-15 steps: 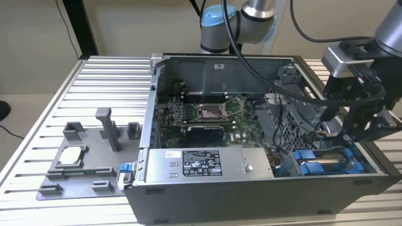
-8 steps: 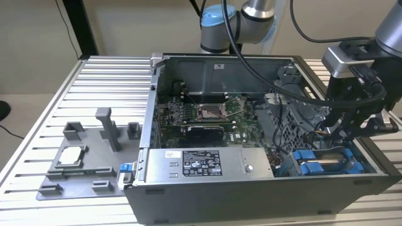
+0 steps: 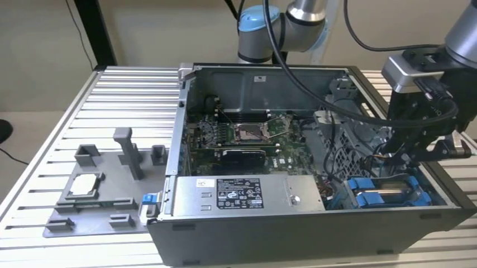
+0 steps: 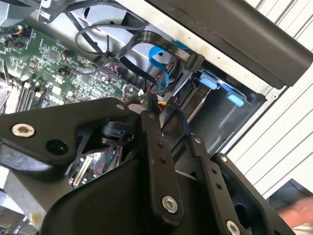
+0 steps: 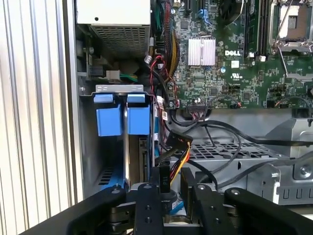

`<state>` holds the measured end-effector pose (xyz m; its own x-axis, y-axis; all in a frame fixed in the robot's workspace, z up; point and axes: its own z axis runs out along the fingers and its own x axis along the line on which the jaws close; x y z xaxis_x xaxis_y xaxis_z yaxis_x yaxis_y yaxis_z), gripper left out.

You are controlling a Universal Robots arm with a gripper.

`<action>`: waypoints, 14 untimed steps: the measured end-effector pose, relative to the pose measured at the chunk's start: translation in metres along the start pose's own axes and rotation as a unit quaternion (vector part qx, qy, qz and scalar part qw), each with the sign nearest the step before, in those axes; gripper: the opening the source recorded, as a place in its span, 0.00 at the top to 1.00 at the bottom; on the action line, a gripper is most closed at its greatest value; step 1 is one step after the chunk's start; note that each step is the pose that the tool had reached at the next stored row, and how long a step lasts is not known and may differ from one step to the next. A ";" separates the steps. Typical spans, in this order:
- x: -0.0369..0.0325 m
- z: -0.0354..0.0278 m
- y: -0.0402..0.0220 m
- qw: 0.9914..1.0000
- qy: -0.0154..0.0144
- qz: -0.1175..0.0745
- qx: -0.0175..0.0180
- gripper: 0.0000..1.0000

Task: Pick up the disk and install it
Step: 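Insert the first disk wire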

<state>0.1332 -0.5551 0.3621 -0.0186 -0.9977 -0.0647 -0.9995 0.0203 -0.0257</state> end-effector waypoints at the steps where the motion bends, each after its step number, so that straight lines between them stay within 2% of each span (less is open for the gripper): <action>1: 0.0000 0.0003 0.0000 1.000 0.002 0.000 0.000 0.00; 8: 0.0002 0.0028 0.0001 1.000 0.011 0.000 0.000 0.00; 10: 0.0002 0.0028 0.0001 1.000 0.012 0.000 0.000 0.00; 14: 0.0001 0.0028 0.0001 1.000 0.012 0.000 0.000 0.00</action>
<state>0.1332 -0.5550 0.3593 -0.0186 -0.9990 -0.0400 -0.9995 0.0196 -0.0262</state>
